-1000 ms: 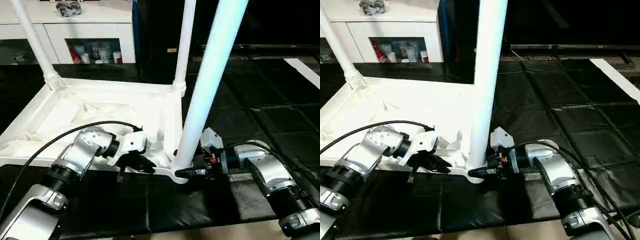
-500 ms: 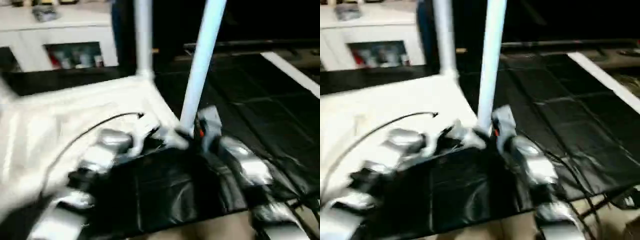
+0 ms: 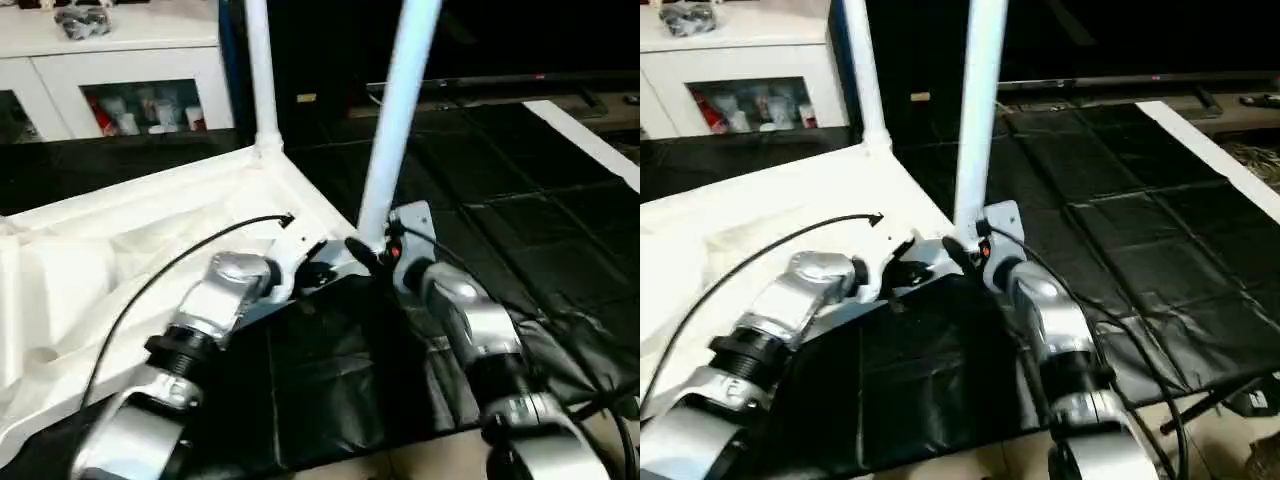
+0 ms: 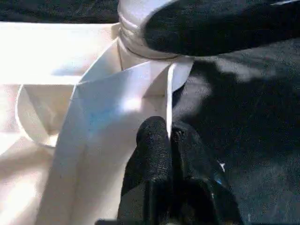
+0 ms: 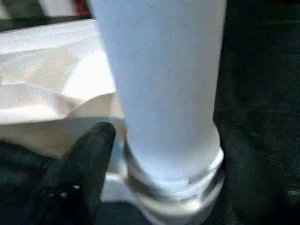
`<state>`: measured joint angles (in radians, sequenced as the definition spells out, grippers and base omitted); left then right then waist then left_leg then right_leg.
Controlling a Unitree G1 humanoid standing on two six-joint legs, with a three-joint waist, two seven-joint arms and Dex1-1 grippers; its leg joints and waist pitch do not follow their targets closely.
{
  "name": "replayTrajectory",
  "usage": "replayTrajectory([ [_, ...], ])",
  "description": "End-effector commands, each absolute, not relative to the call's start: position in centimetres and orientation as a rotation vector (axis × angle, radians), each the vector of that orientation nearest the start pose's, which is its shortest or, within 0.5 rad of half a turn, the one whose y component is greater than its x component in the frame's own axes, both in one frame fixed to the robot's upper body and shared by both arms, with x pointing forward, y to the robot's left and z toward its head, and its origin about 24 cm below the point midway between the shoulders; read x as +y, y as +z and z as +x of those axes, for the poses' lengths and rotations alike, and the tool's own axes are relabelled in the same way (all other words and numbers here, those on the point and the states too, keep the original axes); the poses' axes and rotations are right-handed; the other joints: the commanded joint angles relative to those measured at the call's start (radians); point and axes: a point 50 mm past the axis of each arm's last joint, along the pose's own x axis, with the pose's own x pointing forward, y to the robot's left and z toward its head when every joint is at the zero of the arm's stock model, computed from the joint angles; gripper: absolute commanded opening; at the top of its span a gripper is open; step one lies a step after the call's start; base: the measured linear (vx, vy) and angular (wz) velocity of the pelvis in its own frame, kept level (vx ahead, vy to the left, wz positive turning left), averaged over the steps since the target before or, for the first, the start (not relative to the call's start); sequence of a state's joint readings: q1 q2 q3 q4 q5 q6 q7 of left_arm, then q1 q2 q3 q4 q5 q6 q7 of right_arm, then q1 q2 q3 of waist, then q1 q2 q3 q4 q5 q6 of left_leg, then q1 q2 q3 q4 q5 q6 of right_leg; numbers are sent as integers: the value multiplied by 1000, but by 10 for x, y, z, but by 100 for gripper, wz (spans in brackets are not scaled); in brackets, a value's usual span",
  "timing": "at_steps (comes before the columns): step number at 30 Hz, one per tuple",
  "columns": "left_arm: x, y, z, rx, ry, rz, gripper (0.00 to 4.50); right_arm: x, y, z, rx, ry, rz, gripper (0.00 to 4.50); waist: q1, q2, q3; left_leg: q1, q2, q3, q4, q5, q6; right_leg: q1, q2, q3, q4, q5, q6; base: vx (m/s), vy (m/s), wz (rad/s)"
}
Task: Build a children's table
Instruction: Rotate leg to tighten
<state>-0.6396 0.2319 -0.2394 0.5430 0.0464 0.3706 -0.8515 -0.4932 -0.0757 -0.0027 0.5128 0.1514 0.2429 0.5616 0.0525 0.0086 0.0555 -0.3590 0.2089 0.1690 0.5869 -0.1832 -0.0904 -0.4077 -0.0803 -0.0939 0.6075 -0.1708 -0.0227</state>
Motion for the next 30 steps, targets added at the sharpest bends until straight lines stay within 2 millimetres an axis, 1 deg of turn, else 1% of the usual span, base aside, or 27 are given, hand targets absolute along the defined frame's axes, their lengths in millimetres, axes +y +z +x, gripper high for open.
replayTrajectory([
  [1,95,78,339,353,-1058,350,0,-81,51,317,232,889,127,395,8,-4,-72,-2,14,0,-62,-171,57,67,-60,50,-77,-216,-191,0,0,0],
  [2,99,78,337,346,-1100,366,0,-89,52,314,224,921,98,407,11,0,-72,2,16,0,-61,-170,57,65,-61,51,-76,-212,-194,0,0,0],
  [3,99,78,337,346,-1100,366,0,-89,52,314,224,921,98,413,11,0,-71,-1,16,-2,-63,-170,57,66,-60,51,-76,-211,-194,0,0,0],
  [4,102,79,336,343,-1127,375,0,-94,52,312,219,942,78,413,11,0,-71,-2,16,-1,-63,-173,57,67,-60,51,-74,-203,-197,0,0,0],
  [5,104,79,335,344,-1148,385,0,-97,52,311,214,953,71,417,12,1,-71,-1,17,-1,-63,-171,57,66,-61,51,-73,-198,-199,0,0,0],
  [6,112,79,330,356,-1242,429,0,-112,55,307,197,1008,44,439,14,3,-72,1,16,-1,-63,-177,59,66,-61,51,-75,-203,-200,0,0,0],
  [7,113,79,330,357,-1245,431,0,-113,55,307,197,1010,43,447,16,2,-71,1,16,-1,-63,-183,60,66,-62,51,-76,-208,-199,0,0,0],
  [8,117,79,327,369,-1296,453,0,-120,57,305,190,1040,31,447,17,2,-72,0,17,0,-62,-180,65,67,-61,53,-72,-194,-203,0,0,0],
  [9,123,78,322,390,-1366,470,0,-129,59,302,193,1084,12,447,20,4,-70,0,18,0,-63,-183,68,65,-61,53,-73,-191,-206,0,0,0],
  [10,124,78,321,394,-1379,472,0,-130,60,302,194,1094,7,447,20,4,-70,0,18,0,-63,-183,68,65,-61,53,-73,-191,-206,0,0,0],
  [11,126,77,319,400,-1411,475,0,-133,61,301,196,1116,-11,447,27,5,-70,5,21,1,-63,-190,66,62,-61,52,-74,-204,-213,0,0,0],
  [12,126,77,319,400,-1411,475,0,-133,61,301,196,1116,-11,447,37,6,-69,9,24,2,-64,-193,59,58,-62,53,-73,-212,-215,0,0,0],
  [13,129,77,317,412,-1443,480,0,-136,61,300,198,1138,-31,447,42,9,-69,12,24,2,-63,-200,55,55,-62,53,-74,-218,-214,0,0,0],
  [14,130,76,316,421,-1470,487,0,-138,62,298,201,1174,-43,447,43,8,-69,12,25,4,-64,-205,51,55,-62,54,-74,-220,-215,0,0,0],
  [15,130,76,316,421,-1470,487,0,-138,62,298,201,1174,-43,447,50,8,-69,13,25,3,-65,-211,46,56,-63,53,-73,-225,-215,0,0,0],
  [16,131,76,315,425,-1487,493,0,-138,63,296,204,1197,-48,447,53,7,-68,11,26,3,-66,-213,41,57,-63,53,-72,-226,-215,0,0,0],
  [17,133,76,312,434,-1526,503,0,-139,63,292,217,1262,-62,447,57,2,-69,11,25,3,-66,-215,39,58,-64,53,-72,-230,-211,0,0,0],
  [18,134,75,311,437,-1536,506,0,-139,63,291,221,1279,-67,447,59,2,-70,10,23,3,-65,-214,41,60,-63,52,-71,-231,-210,0,0,0],
  [19,135,75,310,443,-1555,511,0,-139,63,289,228,1312,-76,447,61,2,-70,6,23,2,-65,-207,44,63,-65,52,-70,-231,-206,0,0,0],
  [20,136,74,308,450,-1585,523,0,-138,63,286,236,1360,-99,447,61,-1,-70,4,23,2,-65,-204,46,63,-64,52,-70,-232,-202,0,0,0],
  [23,138,74,306,461,-1624,536,0,-137,61,282,251,1425,-133,447,63,-1,-69,5,23,2,-64,-204,48,60,-67,51,-74,-263,-192,0,0,0],
  [24,138,73,305,463,-1638,542,0,-136,60,282,259,1444,-137,447,62,-4,-68,5,23,3,-65,-206,48,59,-66,51,-75,-270,-191,0,0,0],
  [25,138,73,305,463,-1638,542,0,-136,60,282,259,1444,-137,447,63,-2,-68,5,24,2,-65,-206,47,59,-66,51,-75,-283,-187,0,0,0],
  [26,139,73,304,466,-1651,545,0,-135,60,282,261,1459,-134,431,63,-6,-68,5,24,2,-65,-204,47,59,-66,52,-75,-284,-186,0,0,0],
  [27,139,73,304,468,-1658,549,0,-133,60,282,264,1469,-133,420,65,-4,-69,6,25,2,-65,-200,46,58,-67,52,-74,-283,-187,0,0,0],
  [28,140,73,303,472,-1666,556,0,-132,60,283,270,1482,-133,412,65,-6,-69,6,25,1,-66,-201,45,58,-67,51,-74,-287,-187,0,0,0],
  [30,141,73,303,474,-1672,562,0,-131,60,284,275,1494,-133,400,65,-5,-69,4,25,2,-66,-201,44,58,-67,51,-73,-284,-186,0,0,0],
])
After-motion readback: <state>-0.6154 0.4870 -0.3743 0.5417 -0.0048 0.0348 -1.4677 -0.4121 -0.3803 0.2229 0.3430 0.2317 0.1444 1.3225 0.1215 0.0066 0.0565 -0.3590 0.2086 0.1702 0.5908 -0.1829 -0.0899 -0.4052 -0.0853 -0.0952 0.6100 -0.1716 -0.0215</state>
